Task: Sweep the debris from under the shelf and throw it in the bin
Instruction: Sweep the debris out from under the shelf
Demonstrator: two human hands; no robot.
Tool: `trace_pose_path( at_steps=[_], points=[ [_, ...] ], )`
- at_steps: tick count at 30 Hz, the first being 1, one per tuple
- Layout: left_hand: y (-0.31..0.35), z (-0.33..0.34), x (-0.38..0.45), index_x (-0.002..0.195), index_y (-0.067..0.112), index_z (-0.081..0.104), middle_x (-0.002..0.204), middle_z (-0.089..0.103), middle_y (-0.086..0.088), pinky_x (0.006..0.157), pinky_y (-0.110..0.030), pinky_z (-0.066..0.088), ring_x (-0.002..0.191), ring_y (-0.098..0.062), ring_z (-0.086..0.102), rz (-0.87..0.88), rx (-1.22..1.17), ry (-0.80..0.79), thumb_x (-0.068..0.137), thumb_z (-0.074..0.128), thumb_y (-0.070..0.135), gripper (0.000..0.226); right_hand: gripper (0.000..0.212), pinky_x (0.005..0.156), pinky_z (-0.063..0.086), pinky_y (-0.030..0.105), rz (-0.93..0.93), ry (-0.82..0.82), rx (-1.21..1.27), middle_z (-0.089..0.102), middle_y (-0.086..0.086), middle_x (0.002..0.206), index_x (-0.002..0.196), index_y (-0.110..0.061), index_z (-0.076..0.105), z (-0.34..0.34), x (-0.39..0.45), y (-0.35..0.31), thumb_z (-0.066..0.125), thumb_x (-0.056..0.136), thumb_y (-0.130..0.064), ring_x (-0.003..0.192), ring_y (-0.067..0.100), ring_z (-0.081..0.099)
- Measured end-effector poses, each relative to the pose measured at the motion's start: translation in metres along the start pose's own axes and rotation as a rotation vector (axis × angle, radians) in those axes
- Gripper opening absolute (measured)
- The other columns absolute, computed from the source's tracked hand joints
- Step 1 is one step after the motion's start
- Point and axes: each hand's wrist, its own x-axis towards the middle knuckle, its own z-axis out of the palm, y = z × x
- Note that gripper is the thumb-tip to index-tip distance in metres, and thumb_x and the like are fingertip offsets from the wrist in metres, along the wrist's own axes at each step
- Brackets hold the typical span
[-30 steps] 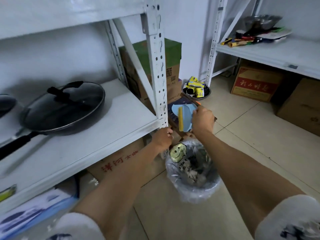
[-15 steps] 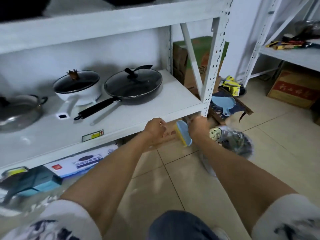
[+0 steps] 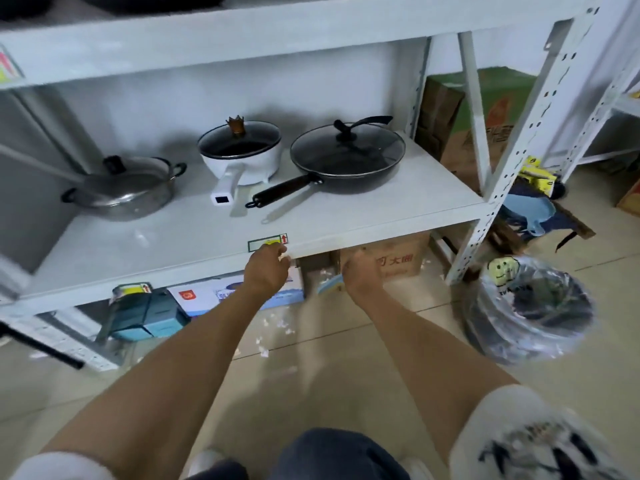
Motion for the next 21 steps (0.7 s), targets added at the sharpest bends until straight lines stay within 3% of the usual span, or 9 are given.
trace_pose_path(
  at_steps=[3, 7, 14, 18, 21],
  points=[
    [-0.015, 0.012, 0.010, 0.131, 0.010, 0.055, 0.136, 0.054, -0.013, 0.102, -0.034, 0.040, 0.122, -0.032, 0.053, 0.010, 0.005, 0.065, 0.096, 0.053, 0.019, 0.036, 0.025, 0.088, 0.050, 0.032, -0.081, -0.054, -0.064, 0.064, 0.017, 0.118, 0.114, 0.000, 0.061, 0.044, 0.014, 0.002, 0.044, 0.095, -0.002, 0.110, 0.032, 0.061],
    [-0.027, 0.030, 0.031, 0.134, 0.015, 0.051, 0.140, 0.050, -0.007, 0.100, -0.036, 0.043, 0.125, -0.028, 0.050, 0.152, 0.082, 0.119, 0.095, 0.053, 0.016, 0.039, 0.034, 0.093, 0.048, 0.031, -0.113, -0.114, -0.062, 0.063, 0.015, 0.123, 0.124, -0.002, 0.057, 0.092, 0.033, 0.021, 0.043, 0.094, 0.002, 0.113, 0.027, 0.062],
    [-0.040, 0.063, 0.074, 0.135, 0.014, 0.052, 0.145, 0.049, -0.006, 0.113, -0.039, 0.037, 0.132, -0.027, 0.047, 0.340, 0.154, 0.244, 0.098, 0.048, 0.021, 0.037, 0.023, 0.086, 0.054, 0.031, -0.093, -0.202, -0.110, 0.069, 0.013, 0.110, 0.111, -0.005, 0.065, 0.144, 0.066, 0.051, 0.052, 0.093, -0.005, 0.100, 0.026, 0.067],
    [-0.051, 0.084, 0.089, 0.131, 0.014, 0.056, 0.140, 0.054, -0.006, 0.118, -0.037, 0.031, 0.129, -0.024, 0.051, 0.395, 0.222, 0.322, 0.100, 0.043, 0.027, 0.036, 0.027, 0.089, 0.051, 0.031, -0.148, -0.234, -0.149, 0.069, 0.014, 0.115, 0.118, -0.004, 0.063, 0.161, 0.090, 0.056, 0.052, 0.093, -0.007, 0.105, 0.027, 0.066],
    [-0.055, 0.094, 0.093, 0.128, 0.014, 0.060, 0.136, 0.059, -0.004, 0.115, -0.035, 0.035, 0.127, -0.020, 0.054, 0.422, 0.233, 0.403, 0.101, 0.041, 0.029, 0.037, 0.031, 0.093, 0.049, 0.034, -0.164, -0.250, -0.180, 0.064, 0.018, 0.122, 0.124, 0.000, 0.056, 0.169, 0.109, 0.055, 0.048, 0.095, -0.004, 0.111, 0.031, 0.062]
  ],
)
